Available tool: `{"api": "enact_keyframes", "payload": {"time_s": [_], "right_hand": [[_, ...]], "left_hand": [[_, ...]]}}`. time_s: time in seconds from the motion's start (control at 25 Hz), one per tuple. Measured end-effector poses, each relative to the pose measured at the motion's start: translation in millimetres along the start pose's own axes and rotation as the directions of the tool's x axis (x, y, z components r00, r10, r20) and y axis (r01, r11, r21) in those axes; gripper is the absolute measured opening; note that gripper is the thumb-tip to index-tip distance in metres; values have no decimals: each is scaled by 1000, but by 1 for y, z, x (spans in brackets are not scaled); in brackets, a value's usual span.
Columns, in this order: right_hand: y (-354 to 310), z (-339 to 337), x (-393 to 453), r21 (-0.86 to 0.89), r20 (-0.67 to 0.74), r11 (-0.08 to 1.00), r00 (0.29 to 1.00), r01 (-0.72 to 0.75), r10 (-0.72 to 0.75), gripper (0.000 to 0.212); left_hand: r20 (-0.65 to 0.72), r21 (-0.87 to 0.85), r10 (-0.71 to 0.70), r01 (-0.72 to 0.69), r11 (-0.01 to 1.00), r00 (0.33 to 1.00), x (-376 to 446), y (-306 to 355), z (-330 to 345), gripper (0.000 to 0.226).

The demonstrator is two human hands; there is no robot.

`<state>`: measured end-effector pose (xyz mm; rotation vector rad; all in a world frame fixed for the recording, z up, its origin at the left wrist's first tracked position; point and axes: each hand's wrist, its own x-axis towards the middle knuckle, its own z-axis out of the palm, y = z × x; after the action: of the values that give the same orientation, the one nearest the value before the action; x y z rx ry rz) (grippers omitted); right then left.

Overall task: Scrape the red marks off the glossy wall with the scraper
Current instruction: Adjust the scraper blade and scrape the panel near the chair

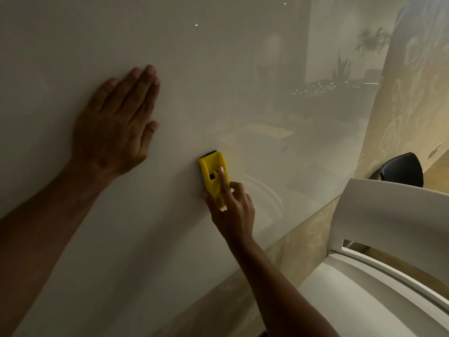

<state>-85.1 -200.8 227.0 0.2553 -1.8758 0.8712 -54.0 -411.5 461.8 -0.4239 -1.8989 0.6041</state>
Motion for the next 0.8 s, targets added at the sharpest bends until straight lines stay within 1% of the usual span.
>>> {"api": "enact_keyframes", "payload": {"time_s": [0.08,0.12,0.16,0.2,0.24,0.28,0.32,0.36,0.4,0.44,0.48,0.52,0.56,0.6,0.64,0.68,0.72,0.76,0.8], "right_hand": [[-19,11,-4,58,-39,997,998,-42,44,68],[-30,15,-11,91,-47,996,999,0,5,65],[-42,19,-21,125,-35,987,995,101,-97,61],[-52,21,-34,155,-6,957,969,247,-249,57],[-61,23,-47,174,26,898,910,404,-414,55],[-66,23,-56,169,52,825,831,539,-554,53],[-67,24,-61,155,75,762,762,628,-643,51],[-64,24,-58,149,85,727,723,671,-685,50],[-58,24,-51,146,91,723,719,675,-690,49],[-48,22,-41,134,86,754,751,643,-655,49],[-35,20,-30,105,63,818,817,566,-574,50],[-20,18,-17,67,18,895,896,441,-443,52],[-5,14,-3,35,-36,960,960,277,-276,55],[5,11,10,24,-83,995,992,99,-97,58],[9,11,19,41,-121,997,990,-68,72,60],[8,14,24,72,-144,980,970,-187,196,62],[0,19,24,103,-156,965,954,-241,255,64],[-10,22,19,126,-155,963,954,-238,256,64],[-21,25,10,136,-135,971,968,-195,213,63]], "left_hand": [[-8,12,17,-17,1000,1000,0,-1,-1,64],[-12,18,22,-22,1000,1000,0,1,0,64],[-13,20,23,-23,1000,1000,0,2,1,64],[-8,17,25,-25,1000,1000,1,2,1,65],[2,11,25,-25,1000,1000,1,1,0,65],[4,5,30,-30,1000,1000,1,1,0,64],[5,3,35,-35,999,999,0,0,0,64],[7,7,38,-38,999,999,0,-1,-1,64],[9,10,41,-41,999,999,0,-2,-1,64],[11,10,45,-45,999,999,0,-2,-1,64],[13,8,46,-46,999,999,-1,-1,-1,64],[14,9,44,-44,999,999,-1,-2,-2,64],[16,9,41,-41,999,999,-1,0,-3,64],[22,10,38,-38,999,999,-1,1,-3,64],[31,12,37,-37,999,999,-1,2,-3,64],[38,12,35,-36,999,999,0,3,-4,64],[45,17,33,-34,999,998,0,3,-4,64],[49,24,30,-32,999,998,-1,3,-4,64],[51,31,29,-31,999,998,-1,4,-4,63]]}}
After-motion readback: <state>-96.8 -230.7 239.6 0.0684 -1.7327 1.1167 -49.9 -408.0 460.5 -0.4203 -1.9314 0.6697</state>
